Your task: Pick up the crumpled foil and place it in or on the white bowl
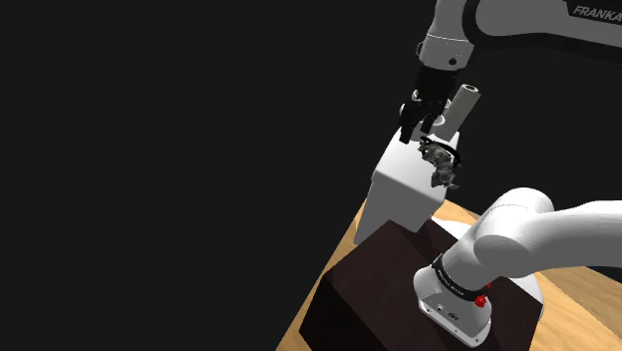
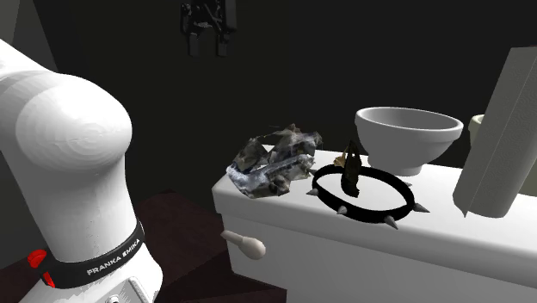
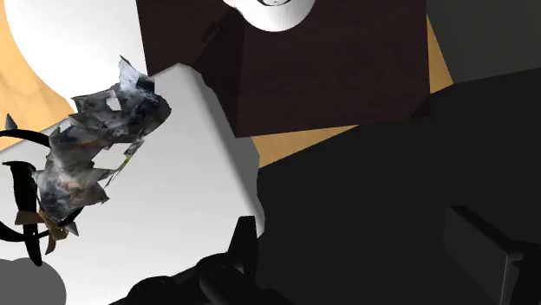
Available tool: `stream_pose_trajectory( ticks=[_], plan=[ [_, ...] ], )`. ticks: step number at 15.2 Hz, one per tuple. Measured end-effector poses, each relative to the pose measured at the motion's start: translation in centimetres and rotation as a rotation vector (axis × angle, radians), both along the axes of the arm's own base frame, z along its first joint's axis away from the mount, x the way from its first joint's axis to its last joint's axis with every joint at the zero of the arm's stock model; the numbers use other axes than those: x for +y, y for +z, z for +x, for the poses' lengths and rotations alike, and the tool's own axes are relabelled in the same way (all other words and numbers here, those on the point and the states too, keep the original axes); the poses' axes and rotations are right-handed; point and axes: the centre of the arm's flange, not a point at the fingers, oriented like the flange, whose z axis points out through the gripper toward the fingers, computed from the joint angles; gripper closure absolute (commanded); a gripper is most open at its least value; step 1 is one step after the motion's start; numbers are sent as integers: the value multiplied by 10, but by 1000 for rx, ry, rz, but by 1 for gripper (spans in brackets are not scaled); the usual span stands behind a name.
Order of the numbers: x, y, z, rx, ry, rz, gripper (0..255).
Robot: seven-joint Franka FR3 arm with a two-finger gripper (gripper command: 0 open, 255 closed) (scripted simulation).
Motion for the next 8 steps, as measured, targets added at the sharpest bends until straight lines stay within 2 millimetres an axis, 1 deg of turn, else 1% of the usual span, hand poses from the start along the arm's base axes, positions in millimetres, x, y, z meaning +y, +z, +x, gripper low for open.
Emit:
stream_pose_trajectory(
  ticks=[1,2,5,8],
  plan=[
    [0,0,0,0,0,0,0],
    [-6,-2,0,-7,-7,-3,0],
    [-32,-17,-4,-45,-42,-21,0],
    [-67,-31,-15,-89,-83,-40,0]
  ],
)
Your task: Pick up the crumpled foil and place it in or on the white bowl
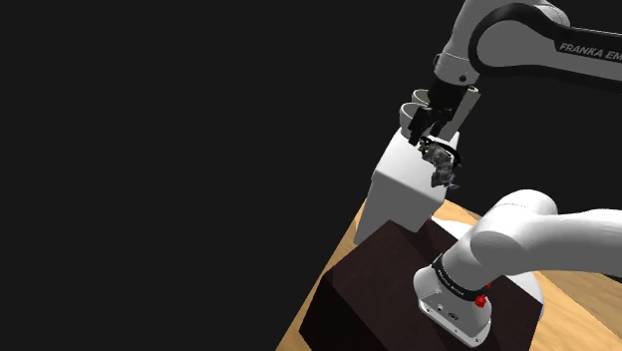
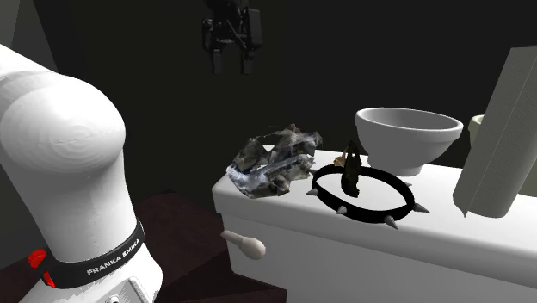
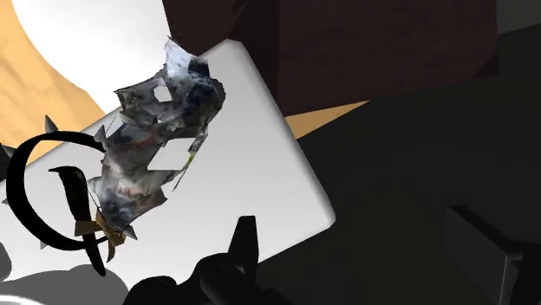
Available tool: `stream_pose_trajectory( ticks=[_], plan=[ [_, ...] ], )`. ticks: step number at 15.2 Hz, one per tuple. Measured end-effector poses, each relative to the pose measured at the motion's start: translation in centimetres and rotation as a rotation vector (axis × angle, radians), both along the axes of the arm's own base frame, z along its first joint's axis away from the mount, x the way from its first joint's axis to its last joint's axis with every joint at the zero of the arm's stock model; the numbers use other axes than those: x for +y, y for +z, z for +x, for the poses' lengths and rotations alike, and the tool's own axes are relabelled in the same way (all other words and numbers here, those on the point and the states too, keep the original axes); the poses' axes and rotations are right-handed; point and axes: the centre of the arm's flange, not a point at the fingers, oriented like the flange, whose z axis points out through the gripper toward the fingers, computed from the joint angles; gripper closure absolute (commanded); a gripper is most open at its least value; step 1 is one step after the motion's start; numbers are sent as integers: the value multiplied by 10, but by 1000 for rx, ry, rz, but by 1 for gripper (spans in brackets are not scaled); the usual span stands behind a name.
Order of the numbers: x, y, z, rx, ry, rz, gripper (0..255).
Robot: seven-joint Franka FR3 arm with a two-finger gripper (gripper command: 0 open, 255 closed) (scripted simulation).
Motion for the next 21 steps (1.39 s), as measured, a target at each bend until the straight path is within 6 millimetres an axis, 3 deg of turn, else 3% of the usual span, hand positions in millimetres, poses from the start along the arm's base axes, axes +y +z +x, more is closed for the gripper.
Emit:
stream_pose_trajectory(
  ticks=[13,16,21],
  plan=[
    [-144,-61,-37,-195,-177,-90,0],
    [-157,-76,-37,-208,-188,-97,0],
    [-160,-102,-34,-210,-190,-98,0]
  ],
)
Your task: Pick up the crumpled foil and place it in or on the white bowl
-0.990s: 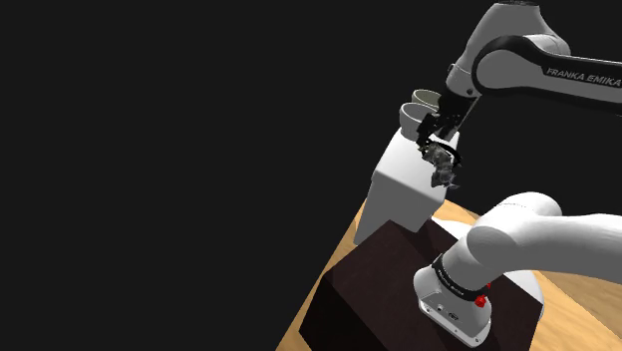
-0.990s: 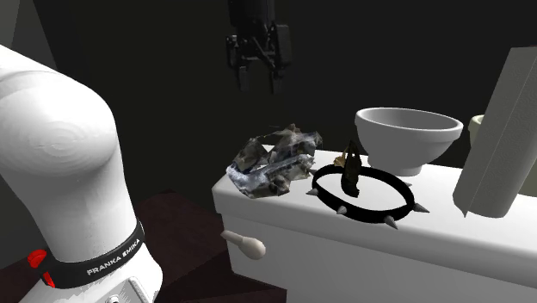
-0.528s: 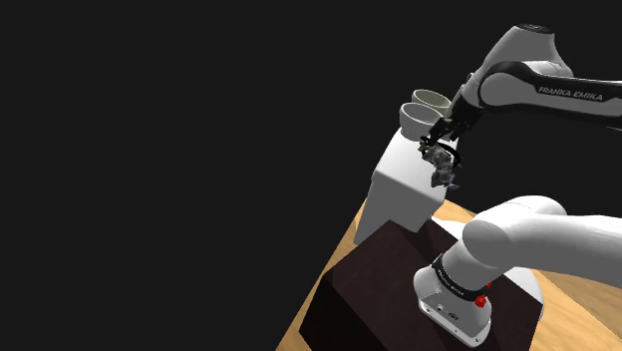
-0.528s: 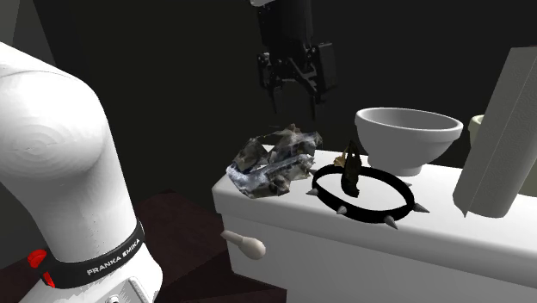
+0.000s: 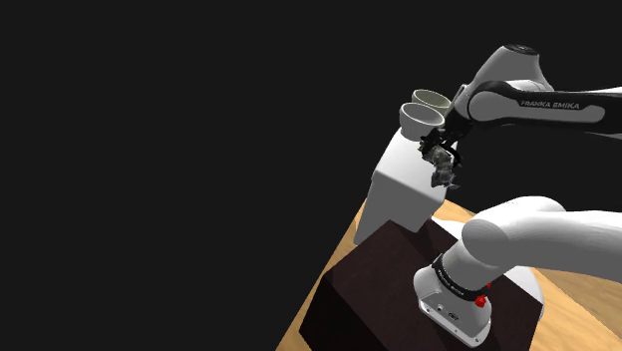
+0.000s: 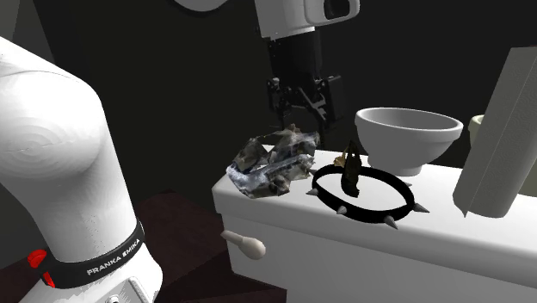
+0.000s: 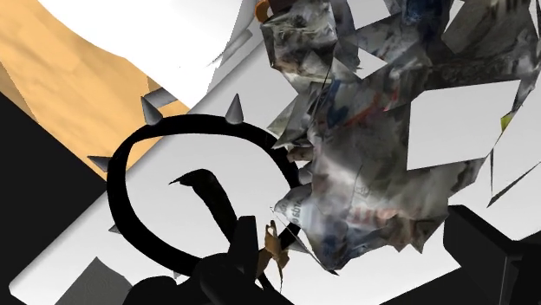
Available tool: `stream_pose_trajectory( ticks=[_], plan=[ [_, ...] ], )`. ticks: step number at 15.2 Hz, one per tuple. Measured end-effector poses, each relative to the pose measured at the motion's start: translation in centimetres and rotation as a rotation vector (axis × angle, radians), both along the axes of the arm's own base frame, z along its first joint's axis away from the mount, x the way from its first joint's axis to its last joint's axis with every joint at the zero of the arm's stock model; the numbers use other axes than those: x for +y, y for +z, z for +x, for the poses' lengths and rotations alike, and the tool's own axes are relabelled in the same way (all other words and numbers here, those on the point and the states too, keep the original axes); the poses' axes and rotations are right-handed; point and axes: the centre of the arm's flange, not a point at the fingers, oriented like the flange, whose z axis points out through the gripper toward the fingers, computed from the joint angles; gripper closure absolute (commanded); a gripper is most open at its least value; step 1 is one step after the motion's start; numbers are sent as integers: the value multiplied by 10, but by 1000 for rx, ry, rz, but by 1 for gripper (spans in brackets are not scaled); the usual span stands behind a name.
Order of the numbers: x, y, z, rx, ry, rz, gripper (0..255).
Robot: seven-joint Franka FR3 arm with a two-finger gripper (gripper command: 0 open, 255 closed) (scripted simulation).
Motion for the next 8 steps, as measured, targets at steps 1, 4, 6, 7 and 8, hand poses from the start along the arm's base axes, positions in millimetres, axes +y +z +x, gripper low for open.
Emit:
stream_pose_trajectory(
  ticks=[1,4,6,7,8],
  plan=[
    [0,-2,0,0,0,0,0],
    [-1,-4,0,-1,0,0,0],
    [-1,-5,0,-1,0,0,0],
    [-1,-5,0,-1,0,0,0],
    [-1,-5,0,-1,0,0,255]
  ],
)
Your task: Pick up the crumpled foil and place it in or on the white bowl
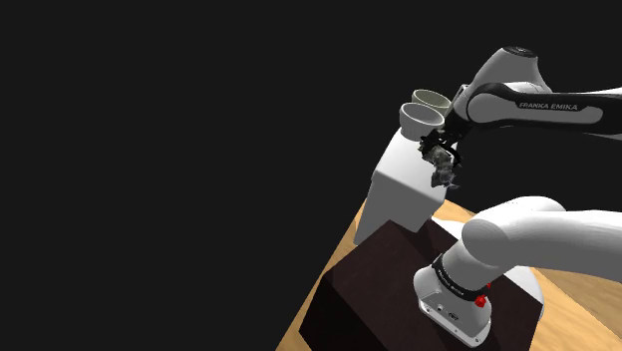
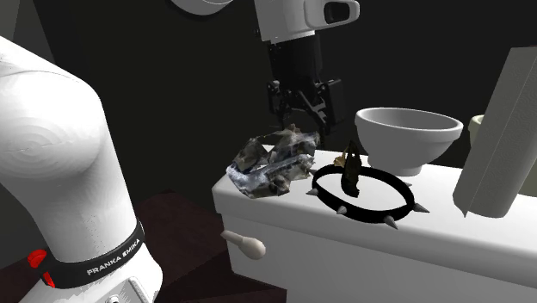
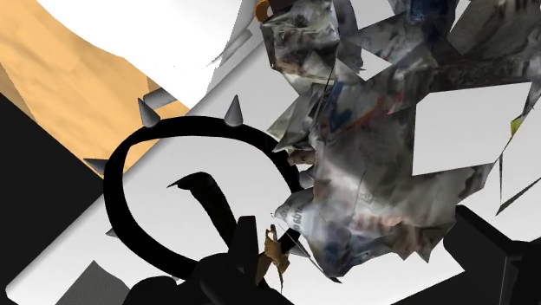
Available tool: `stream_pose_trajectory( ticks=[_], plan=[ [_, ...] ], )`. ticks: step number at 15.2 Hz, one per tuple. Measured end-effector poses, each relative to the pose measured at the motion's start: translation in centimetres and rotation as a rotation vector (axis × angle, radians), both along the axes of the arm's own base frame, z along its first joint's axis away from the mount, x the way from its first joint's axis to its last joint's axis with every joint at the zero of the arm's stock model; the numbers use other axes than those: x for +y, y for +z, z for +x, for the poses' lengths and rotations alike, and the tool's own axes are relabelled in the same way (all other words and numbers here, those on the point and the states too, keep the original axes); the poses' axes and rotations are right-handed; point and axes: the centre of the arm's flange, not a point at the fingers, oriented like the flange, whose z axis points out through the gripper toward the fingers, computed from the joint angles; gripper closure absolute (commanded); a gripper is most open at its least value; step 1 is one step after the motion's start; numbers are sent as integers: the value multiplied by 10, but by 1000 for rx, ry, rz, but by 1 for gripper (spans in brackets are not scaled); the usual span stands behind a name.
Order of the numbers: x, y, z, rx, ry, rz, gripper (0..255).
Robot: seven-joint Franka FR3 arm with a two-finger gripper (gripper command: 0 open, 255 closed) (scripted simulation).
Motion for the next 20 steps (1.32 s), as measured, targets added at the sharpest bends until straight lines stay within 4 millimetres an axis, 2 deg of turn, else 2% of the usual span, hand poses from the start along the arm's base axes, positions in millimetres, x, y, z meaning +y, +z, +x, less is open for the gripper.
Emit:
stream_pose_trajectory(
  ticks=[11,20],
  plan=[
    [0,2,0,0,0,0,255],
    [0,47,0,0,0,0,255]
  ],
)
